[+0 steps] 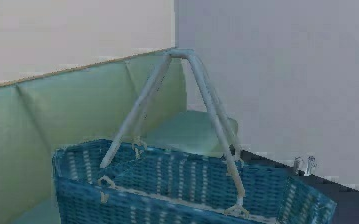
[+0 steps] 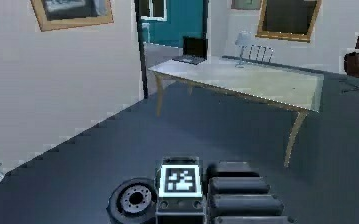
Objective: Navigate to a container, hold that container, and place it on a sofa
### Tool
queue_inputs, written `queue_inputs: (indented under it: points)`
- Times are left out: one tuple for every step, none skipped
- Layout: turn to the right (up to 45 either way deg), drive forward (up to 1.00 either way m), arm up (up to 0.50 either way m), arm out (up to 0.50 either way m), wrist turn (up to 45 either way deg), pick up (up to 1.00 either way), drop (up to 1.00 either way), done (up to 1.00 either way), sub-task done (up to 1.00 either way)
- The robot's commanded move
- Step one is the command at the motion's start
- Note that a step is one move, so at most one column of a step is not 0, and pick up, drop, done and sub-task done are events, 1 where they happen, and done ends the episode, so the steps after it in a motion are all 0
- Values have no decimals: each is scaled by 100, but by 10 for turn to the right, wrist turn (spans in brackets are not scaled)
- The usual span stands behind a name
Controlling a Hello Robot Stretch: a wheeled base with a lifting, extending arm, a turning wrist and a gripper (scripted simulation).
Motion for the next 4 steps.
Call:
queue_inputs:
  points:
    - [-330, 0, 0, 0, 0, 0, 0, 0, 0]
    - [450, 0, 0, 0, 0, 0, 0, 0, 0]
    - [450, 0, 0, 0, 0, 0, 0, 0, 0]
    - [450, 0, 0, 0, 0, 0, 0, 0, 0]
